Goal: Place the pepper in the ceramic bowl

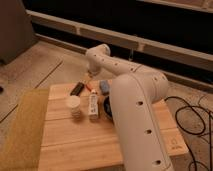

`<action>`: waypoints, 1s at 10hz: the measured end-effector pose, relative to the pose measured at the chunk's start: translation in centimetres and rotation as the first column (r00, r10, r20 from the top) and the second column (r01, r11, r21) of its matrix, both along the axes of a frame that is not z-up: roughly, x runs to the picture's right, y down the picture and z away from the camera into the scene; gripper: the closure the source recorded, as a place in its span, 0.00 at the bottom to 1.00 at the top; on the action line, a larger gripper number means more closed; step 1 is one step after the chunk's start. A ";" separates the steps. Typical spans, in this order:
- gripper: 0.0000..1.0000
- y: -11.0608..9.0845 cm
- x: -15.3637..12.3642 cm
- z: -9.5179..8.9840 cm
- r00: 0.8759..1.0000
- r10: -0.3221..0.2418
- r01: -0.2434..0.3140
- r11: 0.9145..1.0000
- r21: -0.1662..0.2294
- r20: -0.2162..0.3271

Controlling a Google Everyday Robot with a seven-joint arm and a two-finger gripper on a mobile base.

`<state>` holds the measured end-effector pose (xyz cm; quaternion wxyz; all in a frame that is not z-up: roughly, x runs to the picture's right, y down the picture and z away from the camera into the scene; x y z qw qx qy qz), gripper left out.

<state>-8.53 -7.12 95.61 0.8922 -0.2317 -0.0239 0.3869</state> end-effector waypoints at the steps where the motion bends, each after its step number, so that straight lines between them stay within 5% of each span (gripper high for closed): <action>1: 0.35 0.2 -0.2 0.1 1.000 -0.006 0.006 1.000 -0.002 0.006; 4: 0.35 4.0 -3.3 1.7 0.996 -0.072 0.075 0.996 -0.054 0.054; 6: 0.35 4.6 -3.6 2.9 0.993 -0.109 0.111 0.993 -0.044 0.050; 8: 0.35 2.7 -3.3 4.1 0.990 -0.138 0.138 0.990 0.036 -0.006; 10: 0.35 1.1 -2.5 4.8 0.995 -0.083 0.088 0.991 0.097 -0.052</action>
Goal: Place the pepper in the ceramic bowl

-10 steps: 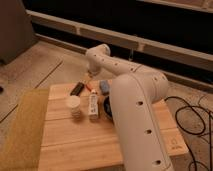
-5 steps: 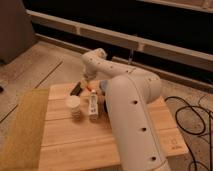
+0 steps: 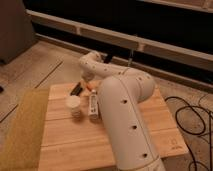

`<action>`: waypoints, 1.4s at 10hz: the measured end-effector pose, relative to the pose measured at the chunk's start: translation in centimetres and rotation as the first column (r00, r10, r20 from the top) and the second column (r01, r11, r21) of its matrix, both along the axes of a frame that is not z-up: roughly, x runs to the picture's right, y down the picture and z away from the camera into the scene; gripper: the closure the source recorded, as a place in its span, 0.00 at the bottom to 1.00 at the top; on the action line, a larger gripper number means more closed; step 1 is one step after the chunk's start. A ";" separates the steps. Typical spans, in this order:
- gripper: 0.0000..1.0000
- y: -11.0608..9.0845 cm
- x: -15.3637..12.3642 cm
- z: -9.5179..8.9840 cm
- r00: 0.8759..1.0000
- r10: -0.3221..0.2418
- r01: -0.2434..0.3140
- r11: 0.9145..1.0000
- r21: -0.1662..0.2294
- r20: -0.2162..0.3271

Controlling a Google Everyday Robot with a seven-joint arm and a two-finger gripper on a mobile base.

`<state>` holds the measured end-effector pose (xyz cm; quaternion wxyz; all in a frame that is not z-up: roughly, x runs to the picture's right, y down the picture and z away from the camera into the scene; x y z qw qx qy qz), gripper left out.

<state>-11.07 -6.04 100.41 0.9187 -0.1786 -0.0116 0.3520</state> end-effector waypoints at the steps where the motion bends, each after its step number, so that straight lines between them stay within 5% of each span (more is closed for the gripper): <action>1: 0.35 0.1 0.0 0.5 0.999 0.033 -0.033 0.999 0.007 -0.017; 6: 0.35 3.7 -0.5 2.8 0.991 0.101 -0.106 0.992 -0.062 -0.083; 10: 0.36 4.0 0.3 3.5 0.982 0.135 -0.146 0.986 -0.077 -0.130; 14: 0.74 5.0 1.0 3.8 0.968 0.204 -0.223 0.967 -0.122 -0.149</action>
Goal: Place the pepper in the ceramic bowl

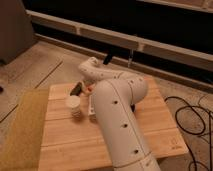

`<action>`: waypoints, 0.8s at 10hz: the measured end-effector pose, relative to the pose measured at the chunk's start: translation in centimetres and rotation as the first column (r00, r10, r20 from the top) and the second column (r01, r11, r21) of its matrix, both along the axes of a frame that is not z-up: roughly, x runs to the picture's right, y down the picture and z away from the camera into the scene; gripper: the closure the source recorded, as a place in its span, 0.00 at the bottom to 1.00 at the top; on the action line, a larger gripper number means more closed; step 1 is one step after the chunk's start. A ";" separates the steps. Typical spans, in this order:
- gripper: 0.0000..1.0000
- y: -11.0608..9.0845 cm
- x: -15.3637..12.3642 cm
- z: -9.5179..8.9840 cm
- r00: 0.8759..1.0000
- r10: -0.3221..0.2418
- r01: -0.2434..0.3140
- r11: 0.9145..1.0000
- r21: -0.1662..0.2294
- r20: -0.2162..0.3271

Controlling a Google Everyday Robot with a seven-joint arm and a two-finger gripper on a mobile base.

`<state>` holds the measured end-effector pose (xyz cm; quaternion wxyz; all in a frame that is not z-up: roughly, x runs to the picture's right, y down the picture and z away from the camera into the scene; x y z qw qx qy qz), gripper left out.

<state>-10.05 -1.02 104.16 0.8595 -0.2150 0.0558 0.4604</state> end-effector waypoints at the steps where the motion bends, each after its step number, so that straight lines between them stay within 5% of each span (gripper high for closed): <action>1: 0.85 0.1 0.2 0.0 1.000 0.012 -0.012 1.000 -0.011 -0.003; 3: 1.00 0.1 0.4 0.1 1.000 0.012 -0.013 1.000 -0.017 -0.012; 5: 1.00 -0.8 0.5 -0.3 1.000 -0.016 0.016 1.000 0.003 -0.020; 8: 1.00 -4.7 -1.7 -2.4 0.994 -0.104 0.105 0.989 0.100 -0.015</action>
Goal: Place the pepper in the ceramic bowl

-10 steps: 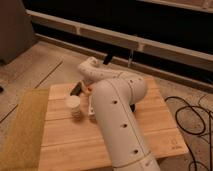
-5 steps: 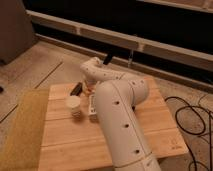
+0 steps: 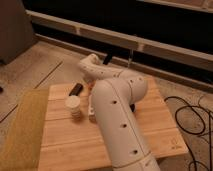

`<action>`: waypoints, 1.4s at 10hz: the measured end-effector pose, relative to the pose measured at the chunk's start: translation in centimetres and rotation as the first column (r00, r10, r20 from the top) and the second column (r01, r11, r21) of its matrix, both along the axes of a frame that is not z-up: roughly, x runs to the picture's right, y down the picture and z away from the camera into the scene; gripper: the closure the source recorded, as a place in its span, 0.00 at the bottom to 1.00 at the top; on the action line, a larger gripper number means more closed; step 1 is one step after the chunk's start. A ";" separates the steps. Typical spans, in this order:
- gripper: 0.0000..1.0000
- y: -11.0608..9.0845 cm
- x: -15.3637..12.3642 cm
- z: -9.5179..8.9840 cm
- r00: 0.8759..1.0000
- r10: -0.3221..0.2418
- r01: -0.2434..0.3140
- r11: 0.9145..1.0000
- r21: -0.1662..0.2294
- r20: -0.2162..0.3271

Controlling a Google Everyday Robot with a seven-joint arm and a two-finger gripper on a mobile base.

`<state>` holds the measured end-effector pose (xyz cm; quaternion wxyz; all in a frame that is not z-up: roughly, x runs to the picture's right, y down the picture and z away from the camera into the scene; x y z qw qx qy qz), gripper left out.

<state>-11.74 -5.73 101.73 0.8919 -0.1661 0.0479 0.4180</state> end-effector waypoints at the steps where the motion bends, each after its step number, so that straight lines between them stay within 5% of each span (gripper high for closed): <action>1: 1.00 -0.9 -0.6 -0.8 1.000 -0.019 0.018 1.000 0.020 0.007; 5: 1.00 -2.2 -1.7 -3.7 1.000 -0.022 0.021 0.998 0.056 0.013; 9: 1.00 -1.7 2.9 -6.7 0.993 0.101 -0.097 0.992 0.081 -0.059; 12: 1.00 0.8 5.6 -8.6 0.978 0.185 -0.177 0.981 0.084 -0.101; 14: 1.00 4.0 7.3 -9.7 0.957 0.253 -0.245 0.967 0.073 -0.144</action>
